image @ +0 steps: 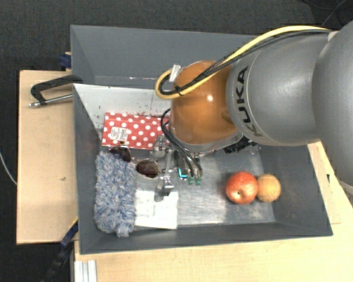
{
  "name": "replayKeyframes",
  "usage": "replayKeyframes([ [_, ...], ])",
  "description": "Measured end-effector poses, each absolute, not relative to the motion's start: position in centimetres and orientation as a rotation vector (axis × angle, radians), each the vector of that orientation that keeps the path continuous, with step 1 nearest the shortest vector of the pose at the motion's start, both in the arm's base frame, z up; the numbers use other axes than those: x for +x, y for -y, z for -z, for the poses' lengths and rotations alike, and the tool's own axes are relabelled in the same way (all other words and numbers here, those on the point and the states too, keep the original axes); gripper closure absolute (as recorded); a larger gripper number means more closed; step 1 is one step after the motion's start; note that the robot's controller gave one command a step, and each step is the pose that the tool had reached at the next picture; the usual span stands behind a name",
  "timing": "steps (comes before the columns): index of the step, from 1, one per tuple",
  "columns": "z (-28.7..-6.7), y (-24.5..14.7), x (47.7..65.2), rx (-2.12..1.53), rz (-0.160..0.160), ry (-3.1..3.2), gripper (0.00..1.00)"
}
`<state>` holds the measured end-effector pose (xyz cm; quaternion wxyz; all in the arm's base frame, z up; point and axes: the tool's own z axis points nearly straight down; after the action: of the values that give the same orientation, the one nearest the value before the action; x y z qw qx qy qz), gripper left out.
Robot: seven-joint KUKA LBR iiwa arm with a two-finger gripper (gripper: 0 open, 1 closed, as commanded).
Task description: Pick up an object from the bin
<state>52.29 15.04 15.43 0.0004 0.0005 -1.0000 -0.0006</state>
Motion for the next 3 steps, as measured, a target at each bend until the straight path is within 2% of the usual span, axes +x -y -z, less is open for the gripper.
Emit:
replayKeyframes([
  [1,-15.5,-15.0,52.3,0.000,0.002,3.141,0.00],
  [2,-11.1,-16.4,55.2,-0.260,0.008,3.143,0.00],
  [3,-11.3,-16.4,56.9,-0.041,0.004,3.148,0.00],
])
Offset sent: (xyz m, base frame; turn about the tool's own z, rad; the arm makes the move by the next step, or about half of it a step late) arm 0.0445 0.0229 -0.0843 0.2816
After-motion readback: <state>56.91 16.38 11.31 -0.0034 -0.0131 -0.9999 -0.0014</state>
